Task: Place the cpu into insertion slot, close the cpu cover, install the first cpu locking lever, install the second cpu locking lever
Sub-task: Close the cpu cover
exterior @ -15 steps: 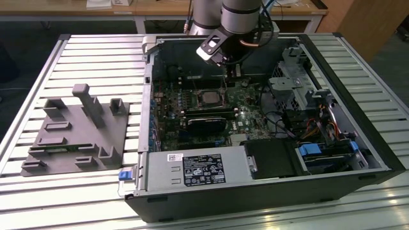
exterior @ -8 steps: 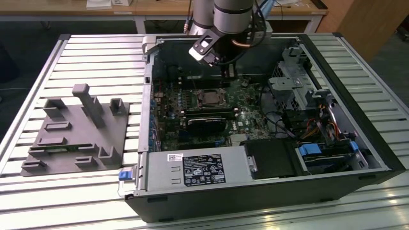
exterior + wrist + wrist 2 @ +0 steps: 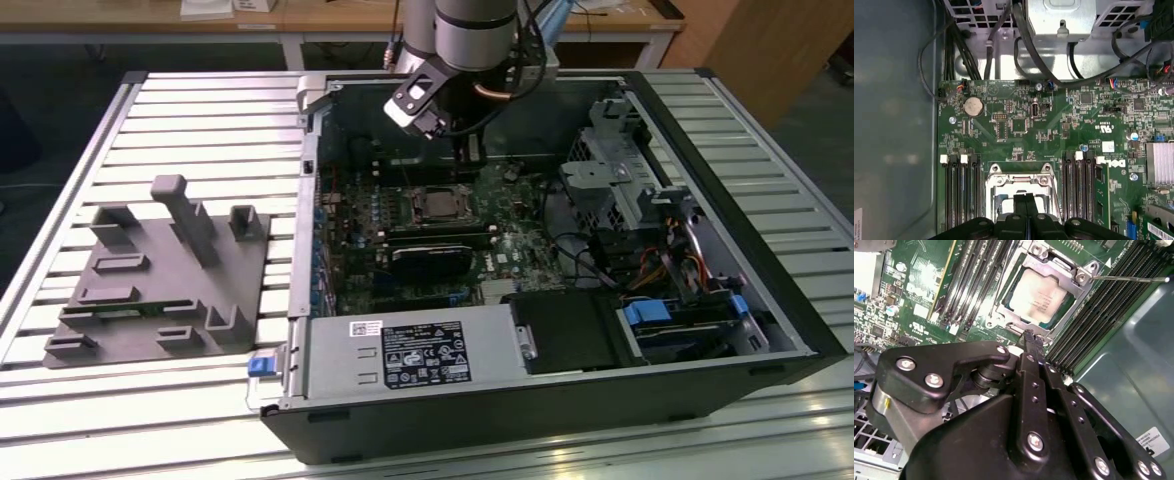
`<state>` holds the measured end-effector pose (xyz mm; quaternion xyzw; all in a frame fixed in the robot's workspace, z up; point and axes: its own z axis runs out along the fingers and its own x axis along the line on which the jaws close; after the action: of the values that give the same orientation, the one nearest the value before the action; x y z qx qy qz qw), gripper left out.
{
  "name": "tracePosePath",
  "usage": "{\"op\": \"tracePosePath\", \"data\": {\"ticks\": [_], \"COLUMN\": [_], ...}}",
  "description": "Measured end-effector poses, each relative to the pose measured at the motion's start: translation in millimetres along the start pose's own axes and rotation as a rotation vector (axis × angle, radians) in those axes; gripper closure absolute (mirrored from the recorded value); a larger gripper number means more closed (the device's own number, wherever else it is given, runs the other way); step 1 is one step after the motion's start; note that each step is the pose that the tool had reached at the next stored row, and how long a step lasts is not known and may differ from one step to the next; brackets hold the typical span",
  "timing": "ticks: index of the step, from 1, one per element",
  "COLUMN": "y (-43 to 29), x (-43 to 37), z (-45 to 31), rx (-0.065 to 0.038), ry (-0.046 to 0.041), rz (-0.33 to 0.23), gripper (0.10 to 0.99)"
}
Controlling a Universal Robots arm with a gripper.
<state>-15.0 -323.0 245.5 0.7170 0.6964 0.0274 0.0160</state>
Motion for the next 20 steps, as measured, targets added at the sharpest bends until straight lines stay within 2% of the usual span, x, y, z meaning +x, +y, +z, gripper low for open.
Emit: {"op": "tracePosePath", "data": {"ticks": [1,2,8,10,12,14,17,20], "y": [0.0,-0.1,-0.2,-0.2,-0.3,-0.5,-1.4,-1.5], "x": [0.0,0.0,-1.3,-2.3,-4.0,-5.6,-6.8,-6.8], "z": [0.2,0.7,3.1,4.5,6.7,9.8,14.5,14.7], "rx": [0.001,0.01,0.097,0.117,0.129,0.137,0.142,0.142], "ry": [0.0,-0.0001,-0.0029,-0.0034,-0.0038,-0.004,-0.0042,-0.0043], "rz": [0.0,0.0,0.002,0.002,0.002,0.002,0.002,0.002], "gripper": [0.98,0.98,0.98,0.98,0.98,0.98,0.98,0.98]}}
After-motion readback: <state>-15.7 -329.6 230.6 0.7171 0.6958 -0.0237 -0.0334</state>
